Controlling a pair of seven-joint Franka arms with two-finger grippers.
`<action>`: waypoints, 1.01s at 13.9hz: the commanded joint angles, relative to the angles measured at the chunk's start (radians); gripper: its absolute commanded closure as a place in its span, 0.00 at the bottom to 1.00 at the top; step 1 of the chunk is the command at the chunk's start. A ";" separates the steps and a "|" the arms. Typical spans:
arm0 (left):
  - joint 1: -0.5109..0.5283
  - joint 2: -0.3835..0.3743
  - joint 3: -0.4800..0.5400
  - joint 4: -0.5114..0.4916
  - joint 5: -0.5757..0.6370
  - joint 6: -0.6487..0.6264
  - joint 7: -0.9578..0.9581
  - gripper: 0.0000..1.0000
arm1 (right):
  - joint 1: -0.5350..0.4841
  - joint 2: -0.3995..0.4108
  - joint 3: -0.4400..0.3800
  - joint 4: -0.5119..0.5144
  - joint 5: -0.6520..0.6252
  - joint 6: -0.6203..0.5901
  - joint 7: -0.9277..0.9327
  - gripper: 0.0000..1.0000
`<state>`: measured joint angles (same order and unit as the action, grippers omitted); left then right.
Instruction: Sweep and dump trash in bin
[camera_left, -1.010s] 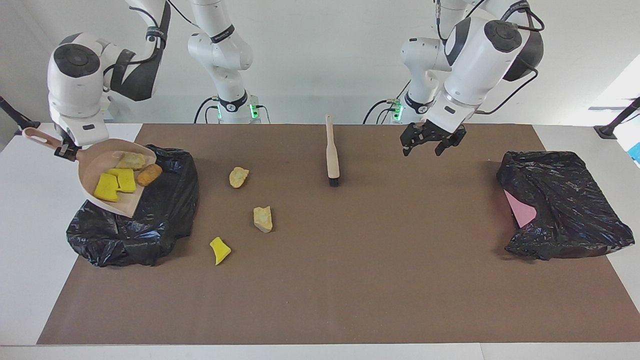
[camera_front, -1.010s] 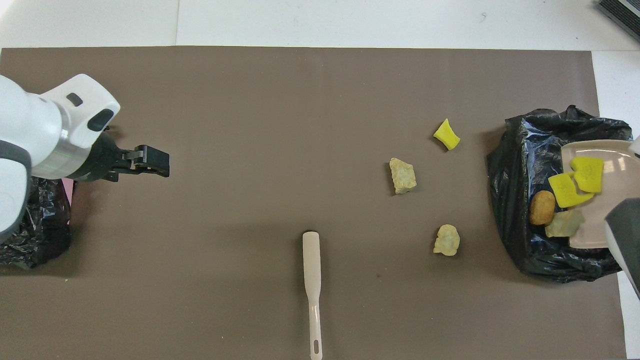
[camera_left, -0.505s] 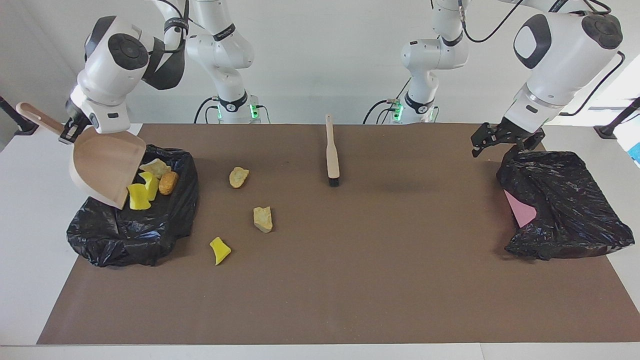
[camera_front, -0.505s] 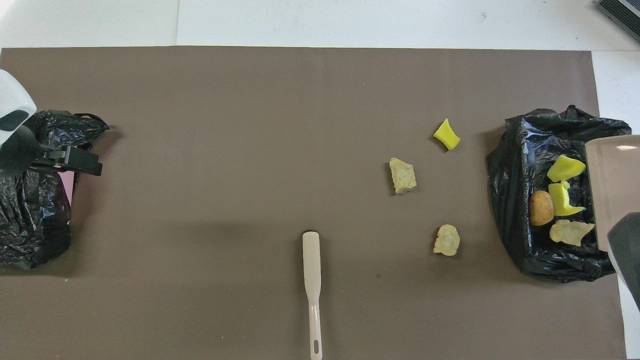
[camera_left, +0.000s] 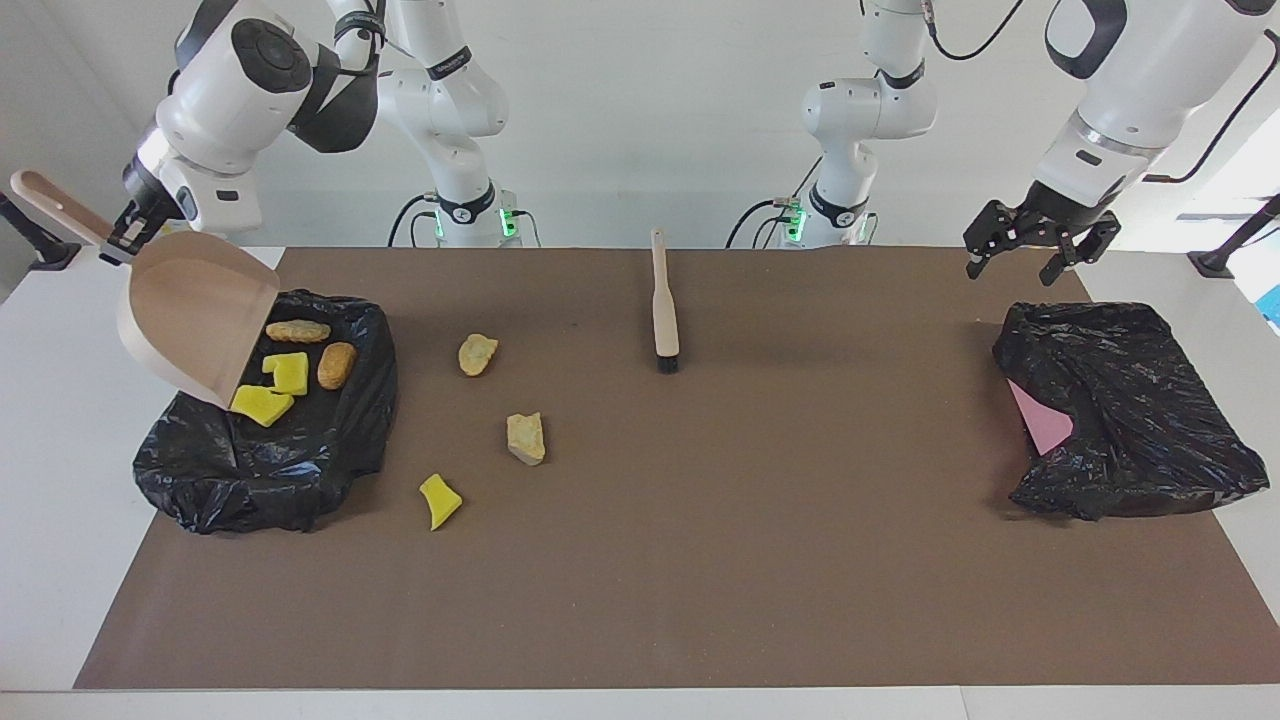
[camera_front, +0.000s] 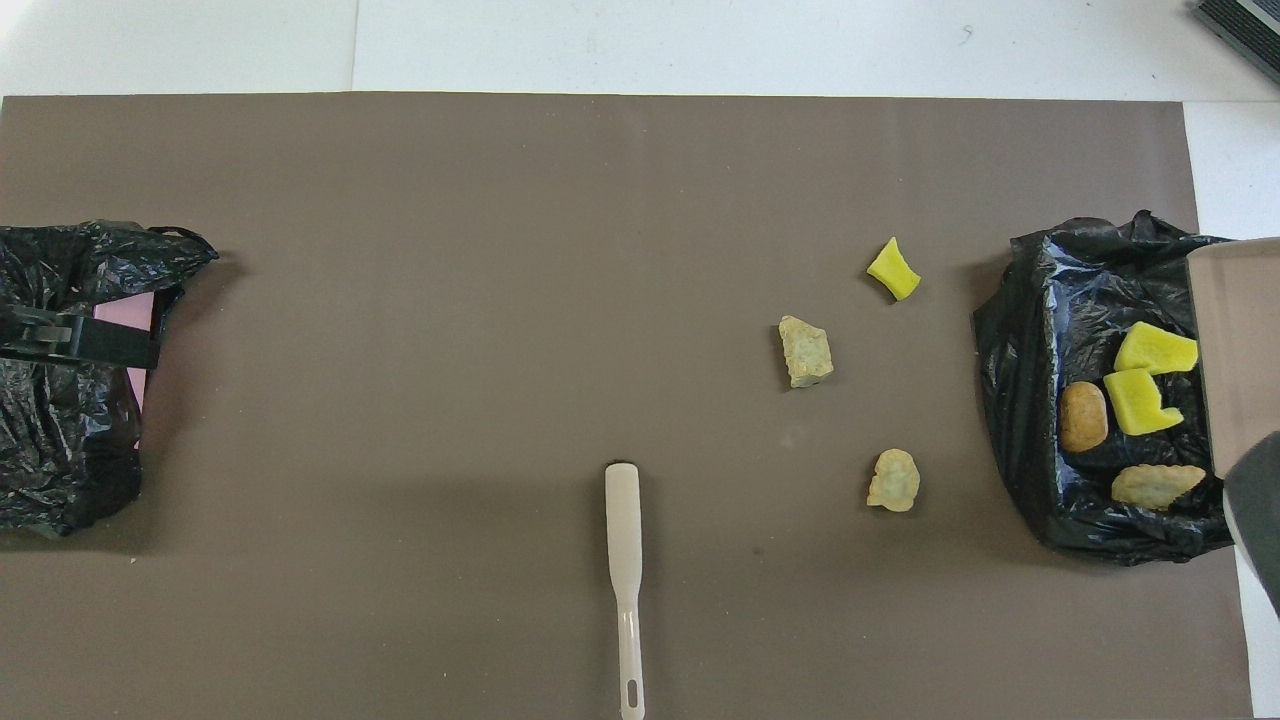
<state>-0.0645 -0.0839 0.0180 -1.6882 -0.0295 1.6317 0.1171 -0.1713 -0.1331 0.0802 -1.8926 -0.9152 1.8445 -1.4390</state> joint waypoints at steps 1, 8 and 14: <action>-0.015 -0.020 0.007 -0.022 0.034 -0.015 0.010 0.00 | 0.015 0.052 0.030 0.078 0.043 -0.014 0.031 1.00; -0.017 -0.020 0.000 -0.016 0.022 -0.035 -0.004 0.00 | 0.159 0.154 0.053 0.216 0.301 -0.069 0.386 1.00; -0.015 -0.022 -0.013 -0.018 0.022 -0.055 0.001 0.00 | 0.358 0.340 0.053 0.398 0.495 -0.179 0.982 1.00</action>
<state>-0.0722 -0.0847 0.0004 -1.6898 -0.0214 1.5908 0.1172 0.1454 0.1350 0.1363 -1.5822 -0.4800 1.7050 -0.6124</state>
